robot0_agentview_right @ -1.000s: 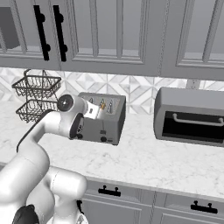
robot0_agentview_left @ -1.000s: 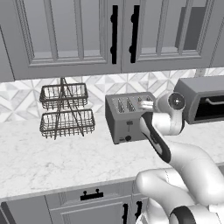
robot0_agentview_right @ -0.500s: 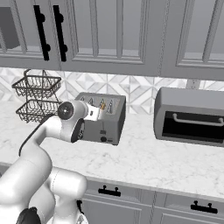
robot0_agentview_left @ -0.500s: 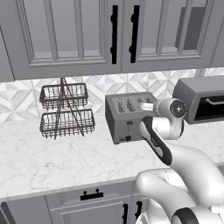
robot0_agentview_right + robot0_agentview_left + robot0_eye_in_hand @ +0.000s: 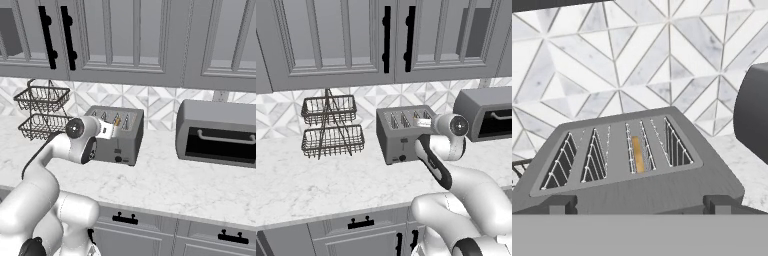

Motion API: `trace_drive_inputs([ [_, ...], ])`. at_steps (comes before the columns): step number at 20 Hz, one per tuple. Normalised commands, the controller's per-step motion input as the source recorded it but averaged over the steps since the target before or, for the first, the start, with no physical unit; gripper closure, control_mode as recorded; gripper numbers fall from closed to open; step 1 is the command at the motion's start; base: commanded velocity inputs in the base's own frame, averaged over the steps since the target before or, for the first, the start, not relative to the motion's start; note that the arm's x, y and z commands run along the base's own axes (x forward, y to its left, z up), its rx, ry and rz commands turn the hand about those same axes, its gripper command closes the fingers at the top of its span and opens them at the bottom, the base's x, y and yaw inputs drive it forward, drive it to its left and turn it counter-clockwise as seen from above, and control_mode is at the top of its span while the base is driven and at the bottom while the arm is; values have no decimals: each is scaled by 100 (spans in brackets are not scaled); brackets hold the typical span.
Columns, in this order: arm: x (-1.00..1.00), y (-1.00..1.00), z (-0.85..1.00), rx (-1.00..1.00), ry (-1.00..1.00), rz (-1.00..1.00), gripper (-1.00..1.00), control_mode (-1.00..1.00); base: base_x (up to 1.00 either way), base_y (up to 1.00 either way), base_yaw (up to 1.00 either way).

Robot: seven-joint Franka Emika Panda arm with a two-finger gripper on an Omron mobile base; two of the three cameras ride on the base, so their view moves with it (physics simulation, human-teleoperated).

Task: Start the toaster. Once the lever pops up, take the bread to the plate on the dining counter.

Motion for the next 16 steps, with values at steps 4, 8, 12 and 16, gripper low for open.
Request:
trace_drive_inputs([
  [4, 0, 0, 0, 0, 0, 0, -100, -100, 0, 0, 0],
  [8, 0, 0, 0, 0, 0, 0, -100, -100, 0, 0, 0],
  [12, 0, 0, 0, 0, 0, 0, -100, -100, 0, 0, 0],
  [16, 0, 0, 0, 0, 0, 0, -100, -100, 0, 0, 0],
])
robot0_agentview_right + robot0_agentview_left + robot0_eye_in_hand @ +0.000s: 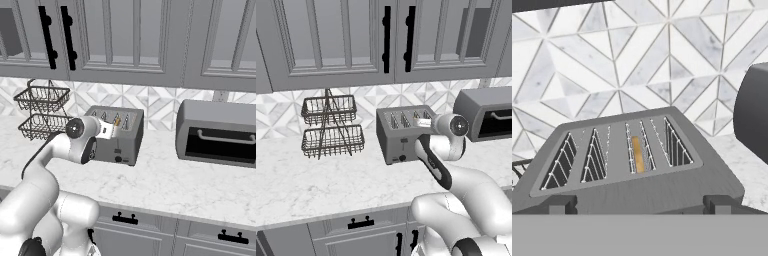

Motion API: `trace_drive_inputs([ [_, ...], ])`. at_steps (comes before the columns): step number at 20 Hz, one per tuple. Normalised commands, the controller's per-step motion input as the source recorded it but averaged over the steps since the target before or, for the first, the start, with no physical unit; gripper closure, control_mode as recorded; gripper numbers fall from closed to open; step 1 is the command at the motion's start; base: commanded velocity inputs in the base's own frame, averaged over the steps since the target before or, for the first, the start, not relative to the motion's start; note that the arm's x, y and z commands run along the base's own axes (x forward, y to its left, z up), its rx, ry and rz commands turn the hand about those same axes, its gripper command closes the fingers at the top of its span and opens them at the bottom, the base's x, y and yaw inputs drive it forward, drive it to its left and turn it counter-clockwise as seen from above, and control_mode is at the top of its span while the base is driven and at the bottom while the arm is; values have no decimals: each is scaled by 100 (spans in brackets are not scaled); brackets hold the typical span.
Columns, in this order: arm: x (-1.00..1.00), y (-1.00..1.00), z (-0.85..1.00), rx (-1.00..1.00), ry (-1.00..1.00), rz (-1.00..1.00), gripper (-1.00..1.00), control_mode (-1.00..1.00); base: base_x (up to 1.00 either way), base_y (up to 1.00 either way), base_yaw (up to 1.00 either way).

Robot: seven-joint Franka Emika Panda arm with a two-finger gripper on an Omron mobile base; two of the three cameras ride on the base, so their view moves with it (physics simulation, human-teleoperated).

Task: Start the toaster. Once the lever pops up, take the bread to the plate on the dining counter.

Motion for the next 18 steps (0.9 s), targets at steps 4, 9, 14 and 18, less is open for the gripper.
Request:
trace_drive_inputs([
  [4, 0, 0, 0, 0, 0, 0, -100, -100, 0, 0, 0],
  [9, 0, 0, 0, 0, 0, 0, -100, -100, 0, 0, 0],
  [14, 0, 0, 0, 0, 0, 0, -100, -100, 0, 0, 0],
  [18, 0, 0, 0, 0, 0, 0, -100, -100, 0, 0, 0],
])
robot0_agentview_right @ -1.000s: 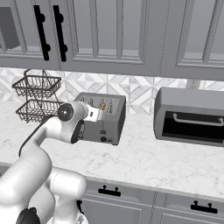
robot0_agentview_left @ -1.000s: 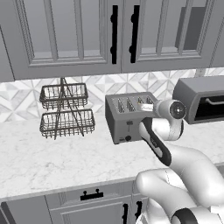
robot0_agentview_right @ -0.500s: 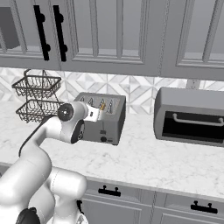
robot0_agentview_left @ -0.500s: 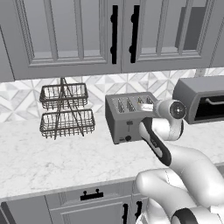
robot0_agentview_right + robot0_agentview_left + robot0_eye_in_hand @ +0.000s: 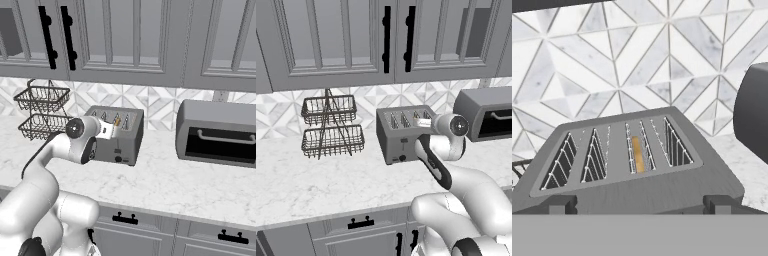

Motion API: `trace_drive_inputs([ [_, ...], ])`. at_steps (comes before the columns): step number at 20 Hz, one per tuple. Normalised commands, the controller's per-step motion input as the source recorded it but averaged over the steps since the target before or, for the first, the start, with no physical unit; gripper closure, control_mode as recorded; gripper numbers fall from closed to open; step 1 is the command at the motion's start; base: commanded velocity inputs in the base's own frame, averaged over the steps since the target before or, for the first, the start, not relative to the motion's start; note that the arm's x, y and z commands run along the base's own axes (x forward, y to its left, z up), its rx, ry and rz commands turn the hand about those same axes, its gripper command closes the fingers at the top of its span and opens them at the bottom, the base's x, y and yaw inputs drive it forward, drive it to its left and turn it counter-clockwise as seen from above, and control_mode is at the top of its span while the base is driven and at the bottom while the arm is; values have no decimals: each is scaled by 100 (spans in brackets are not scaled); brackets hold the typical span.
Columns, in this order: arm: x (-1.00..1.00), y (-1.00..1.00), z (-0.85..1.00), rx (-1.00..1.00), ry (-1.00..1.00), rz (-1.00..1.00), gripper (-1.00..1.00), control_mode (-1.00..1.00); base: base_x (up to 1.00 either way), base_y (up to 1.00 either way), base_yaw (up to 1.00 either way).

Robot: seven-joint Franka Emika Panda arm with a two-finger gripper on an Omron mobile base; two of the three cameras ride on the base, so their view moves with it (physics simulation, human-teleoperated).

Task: Start the toaster. Once the lever pops up, take the bread to the plate on the dining counter.

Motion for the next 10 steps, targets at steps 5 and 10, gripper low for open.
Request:
trace_drive_inputs([
  [5, 0, 0, 0, 0, 0, 0, -100, -100, 0, 0, 0],
  [10, 0, 0, 0, 0, 0, 0, -100, -100, 0, 0, 0],
])
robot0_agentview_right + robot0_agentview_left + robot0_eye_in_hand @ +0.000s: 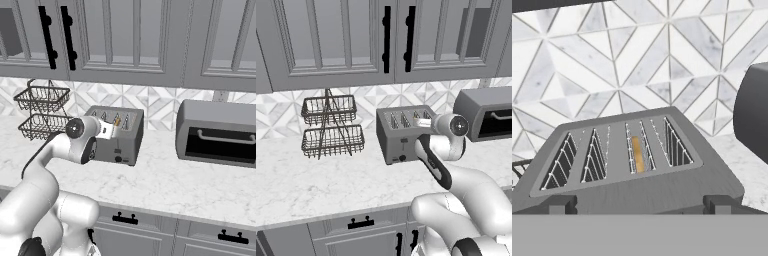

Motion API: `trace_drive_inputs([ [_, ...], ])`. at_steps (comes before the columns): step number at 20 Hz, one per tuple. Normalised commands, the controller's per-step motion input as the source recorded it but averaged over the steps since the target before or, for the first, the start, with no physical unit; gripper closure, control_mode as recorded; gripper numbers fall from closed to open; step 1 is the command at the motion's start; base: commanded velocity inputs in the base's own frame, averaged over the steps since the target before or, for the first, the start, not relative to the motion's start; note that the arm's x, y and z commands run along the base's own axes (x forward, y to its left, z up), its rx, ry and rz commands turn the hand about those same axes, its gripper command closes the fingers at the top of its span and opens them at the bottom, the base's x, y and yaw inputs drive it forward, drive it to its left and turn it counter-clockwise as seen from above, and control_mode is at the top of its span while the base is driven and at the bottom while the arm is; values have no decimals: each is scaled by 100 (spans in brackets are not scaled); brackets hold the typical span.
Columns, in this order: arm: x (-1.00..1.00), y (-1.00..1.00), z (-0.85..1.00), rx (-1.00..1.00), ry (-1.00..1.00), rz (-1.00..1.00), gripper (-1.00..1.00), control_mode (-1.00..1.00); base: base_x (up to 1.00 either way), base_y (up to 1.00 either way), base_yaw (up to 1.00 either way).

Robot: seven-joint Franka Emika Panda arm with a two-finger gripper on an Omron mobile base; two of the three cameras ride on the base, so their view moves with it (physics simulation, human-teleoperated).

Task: Start the toaster. Once the lever pops up, take the bread to the plate on the dining counter.

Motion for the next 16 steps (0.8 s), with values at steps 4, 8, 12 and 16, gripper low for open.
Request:
trace_drive_inputs([
  [4, 0, 0, 0, 0, 0, 0, -100, -100, 0, 0, 0],
  [8, 0, 0, 0, 0, 0, 0, -100, -100, 0, 0, 0],
  [12, 0, 0, 0, 0, 0, 0, -100, -100, 0, 0, 0],
  [16, 0, 0, 0, 0, 0, 0, -100, -100, 0, 0, 0],
])
